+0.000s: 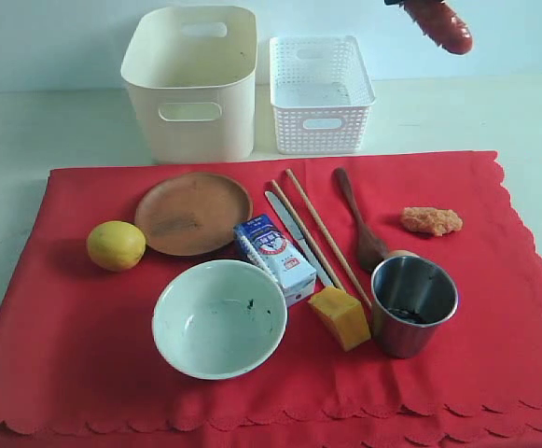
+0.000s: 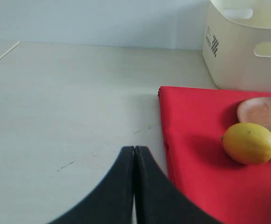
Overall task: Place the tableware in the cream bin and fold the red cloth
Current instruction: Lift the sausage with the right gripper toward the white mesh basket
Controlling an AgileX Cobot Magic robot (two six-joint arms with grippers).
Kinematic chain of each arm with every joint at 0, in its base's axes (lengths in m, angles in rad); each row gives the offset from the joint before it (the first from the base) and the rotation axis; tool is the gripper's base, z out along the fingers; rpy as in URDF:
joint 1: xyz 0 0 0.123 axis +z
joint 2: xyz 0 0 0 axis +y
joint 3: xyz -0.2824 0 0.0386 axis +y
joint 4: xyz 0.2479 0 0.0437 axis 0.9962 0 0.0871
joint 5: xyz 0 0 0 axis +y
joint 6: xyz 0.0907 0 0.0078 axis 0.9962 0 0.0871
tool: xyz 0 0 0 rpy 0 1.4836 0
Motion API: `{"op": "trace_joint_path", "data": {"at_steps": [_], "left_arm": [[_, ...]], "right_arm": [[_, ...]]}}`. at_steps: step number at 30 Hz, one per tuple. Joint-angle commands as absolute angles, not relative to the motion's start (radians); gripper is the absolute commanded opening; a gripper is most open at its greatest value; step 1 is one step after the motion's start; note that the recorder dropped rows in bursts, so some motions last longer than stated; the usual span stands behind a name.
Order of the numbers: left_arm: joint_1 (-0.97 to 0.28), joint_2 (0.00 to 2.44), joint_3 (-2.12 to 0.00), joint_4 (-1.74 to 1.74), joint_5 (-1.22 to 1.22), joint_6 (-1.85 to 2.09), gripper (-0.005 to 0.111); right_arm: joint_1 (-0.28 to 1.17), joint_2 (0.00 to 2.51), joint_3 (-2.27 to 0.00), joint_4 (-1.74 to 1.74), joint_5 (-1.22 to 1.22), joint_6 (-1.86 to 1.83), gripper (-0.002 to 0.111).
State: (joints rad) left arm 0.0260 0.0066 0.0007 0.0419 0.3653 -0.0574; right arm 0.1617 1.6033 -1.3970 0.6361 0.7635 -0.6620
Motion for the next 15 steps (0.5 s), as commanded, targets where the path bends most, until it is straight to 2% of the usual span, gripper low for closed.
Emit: {"op": "trace_joint_path", "data": {"at_steps": [1,15], "left_arm": [[0.028,0.0,0.0,0.037,0.354,-0.055,0.0],[0.028,0.0,0.0,0.037,0.354,-0.055,0.0]], "right_arm": [[0.163,1.642,-1.446,0.654,0.747,-0.661,0.0],[0.233,1.976,-1.708,0.651,0.678,-0.652,0.0]]}}
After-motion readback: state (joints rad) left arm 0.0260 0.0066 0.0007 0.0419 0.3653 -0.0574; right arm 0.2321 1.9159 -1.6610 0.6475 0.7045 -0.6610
